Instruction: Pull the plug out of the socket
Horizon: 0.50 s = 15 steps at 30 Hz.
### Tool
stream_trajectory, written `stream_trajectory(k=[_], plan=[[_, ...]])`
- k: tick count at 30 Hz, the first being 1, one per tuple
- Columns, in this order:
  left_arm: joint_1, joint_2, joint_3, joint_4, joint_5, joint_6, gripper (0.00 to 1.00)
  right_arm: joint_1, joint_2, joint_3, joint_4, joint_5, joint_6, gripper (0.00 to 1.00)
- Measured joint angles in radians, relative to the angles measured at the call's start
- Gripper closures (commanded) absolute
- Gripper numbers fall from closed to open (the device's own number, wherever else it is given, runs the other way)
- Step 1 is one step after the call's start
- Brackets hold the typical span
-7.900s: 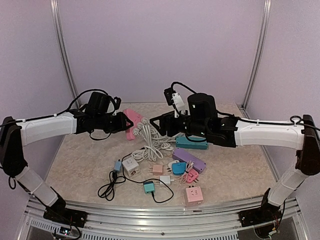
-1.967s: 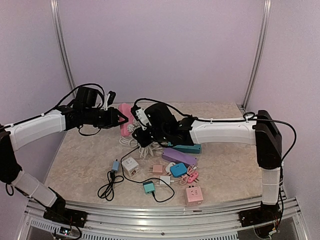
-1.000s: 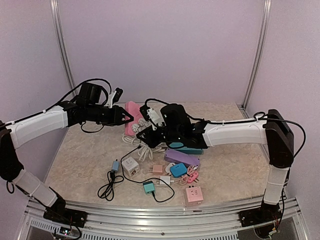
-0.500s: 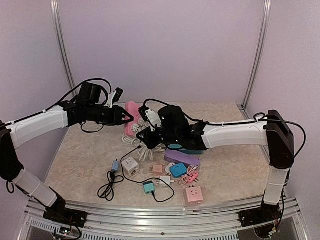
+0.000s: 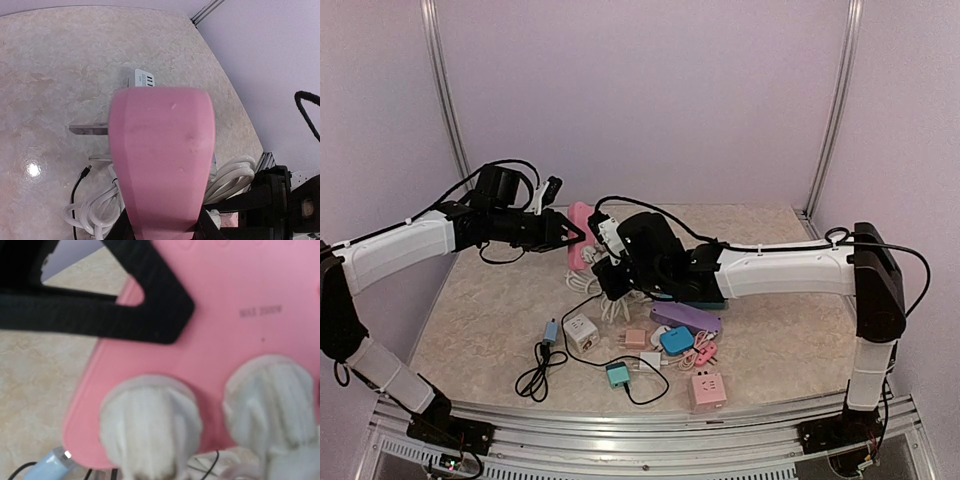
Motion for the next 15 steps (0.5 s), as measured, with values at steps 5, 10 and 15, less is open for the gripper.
stream_trajectory(k=[5,10,15], plan=[[0.003,0.003,0.000,0.000,0.015,0.001,1.00,-0.012,-0.009,-0.027,0.031,-0.044,0.024,1.00],[-0.006,0.006,0.000,0.009,0.028,0.013,1.00,-0.046,-0.042,-0.099,0.108,-0.160,0.071,1.00],[-0.021,0.006,0.000,0.029,0.039,0.022,1.00,-0.084,-0.079,-0.177,0.200,-0.283,0.130,1.00]])
